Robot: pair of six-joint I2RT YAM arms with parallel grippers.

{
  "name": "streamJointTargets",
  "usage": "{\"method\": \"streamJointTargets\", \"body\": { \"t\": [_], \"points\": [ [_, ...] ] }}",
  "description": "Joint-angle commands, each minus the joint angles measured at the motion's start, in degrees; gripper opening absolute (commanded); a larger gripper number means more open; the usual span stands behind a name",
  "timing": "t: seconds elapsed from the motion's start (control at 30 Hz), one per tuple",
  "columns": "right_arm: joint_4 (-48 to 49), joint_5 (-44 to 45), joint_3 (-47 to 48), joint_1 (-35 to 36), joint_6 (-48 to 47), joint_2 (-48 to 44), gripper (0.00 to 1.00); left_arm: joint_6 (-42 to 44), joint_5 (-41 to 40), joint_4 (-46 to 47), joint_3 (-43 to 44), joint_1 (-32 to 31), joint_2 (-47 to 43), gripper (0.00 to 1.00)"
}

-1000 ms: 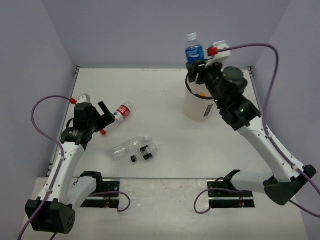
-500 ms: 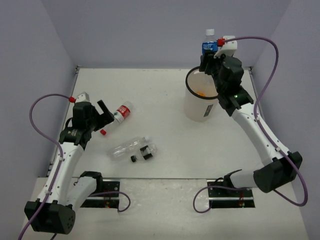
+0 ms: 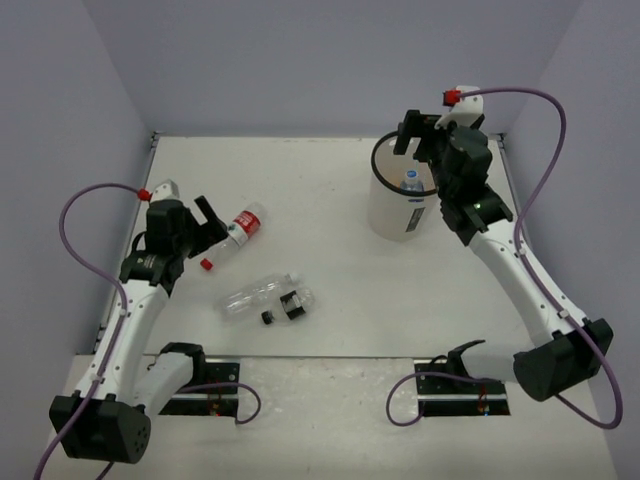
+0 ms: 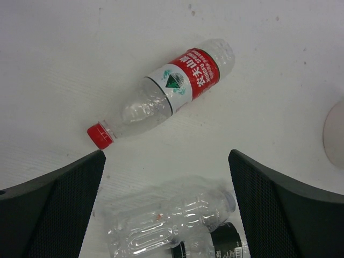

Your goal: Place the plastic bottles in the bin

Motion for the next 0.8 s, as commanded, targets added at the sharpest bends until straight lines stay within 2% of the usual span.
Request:
{"method": "streamJointTargets", "body": {
  "t": [0.0,0.13,0.27,0.37,0.47,0.63,0.77],
  "points": [
    [-0.8,0.1,-2.5,-0.2,4.3,-6.0,0.99,4.4,1.8,7.7,1.7,0.4,3.4,1.00],
    [-0.8,-4.1,-7.8,-0.2,8.5,-12.8,0.99,12.2,3.9,13.8,2.3,0.4,7.4,1.00],
    [3.1,-10.1,-14.6,-0.2,11.4,-17.2,0.99,20.0,6.7,27.0,0.1,0.4,11.9,1.00],
    [1.1,-12.3,-15.2,-0.2,12.2,-17.8,0.99,26.2,11.8,27.8,0.4,0.4,16.4,1.00],
    [-1.0,-14.2,-15.6,-0.2,12.6,-17.8,0.99,27.9,7.6,31.0,-2.5,0.4,19.0,1.00],
    [-1.3,-16.6,-17.0,-0.2,14.3,-17.4,0.99,29.9,16.8,30.0,-3.2,0.3,23.3,1.00],
    [-3.6,-16.8,-17.3,-0.2,14.1,-17.6,0.99,28.7,13.5,26.4,-0.9,0.3,27.9,1.00]
  ]
}}
